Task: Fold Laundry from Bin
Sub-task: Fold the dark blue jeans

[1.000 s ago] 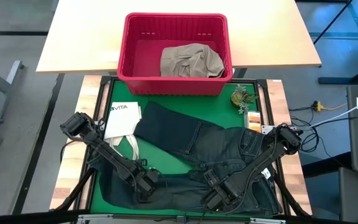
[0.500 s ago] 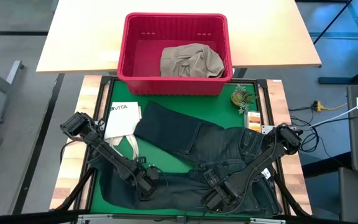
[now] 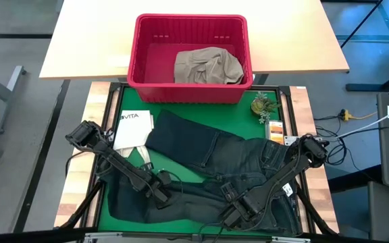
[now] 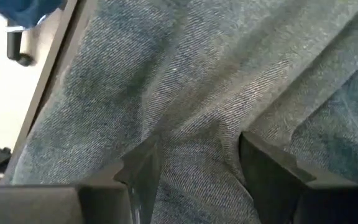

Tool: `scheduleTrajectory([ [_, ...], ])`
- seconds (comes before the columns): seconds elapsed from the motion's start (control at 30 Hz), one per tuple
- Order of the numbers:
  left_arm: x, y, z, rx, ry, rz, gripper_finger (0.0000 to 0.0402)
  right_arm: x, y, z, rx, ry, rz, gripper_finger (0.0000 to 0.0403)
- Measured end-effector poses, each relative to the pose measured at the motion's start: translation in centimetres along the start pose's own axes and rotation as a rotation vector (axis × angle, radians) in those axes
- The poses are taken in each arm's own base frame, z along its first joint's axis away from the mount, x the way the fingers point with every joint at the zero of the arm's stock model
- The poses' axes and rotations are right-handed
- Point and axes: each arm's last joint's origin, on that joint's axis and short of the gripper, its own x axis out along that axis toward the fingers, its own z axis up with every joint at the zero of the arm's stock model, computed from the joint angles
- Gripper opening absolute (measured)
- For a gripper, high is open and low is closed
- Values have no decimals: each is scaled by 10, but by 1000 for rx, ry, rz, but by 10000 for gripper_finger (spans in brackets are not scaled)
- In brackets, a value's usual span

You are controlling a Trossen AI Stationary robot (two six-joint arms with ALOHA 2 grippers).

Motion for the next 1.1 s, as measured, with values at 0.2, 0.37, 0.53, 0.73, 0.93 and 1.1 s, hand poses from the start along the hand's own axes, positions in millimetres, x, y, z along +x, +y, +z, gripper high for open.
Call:
scheduleTrajectory([
  [0.2,0,-1,-1,32,8,-7,8,-11,-1,1,11,6,-71,211],
  [0.37,0,-1,-1,32,7,-10,11,-41,0,10,-28,-38,-113,211],
  [0.53,0,-1,-1,32,6,-12,12,-57,-11,18,-56,-102,-232,211],
  [0.73,0,-2,-1,27,3,-12,13,-58,-45,24,1,-123,-321,211],
  [0.93,0,-2,-1,26,-5,-10,13,-49,-69,22,49,-93,-276,211],
  [1.1,0,-2,-1,26,-7,-9,13,-35,-73,19,42,-71,-307,211],
])
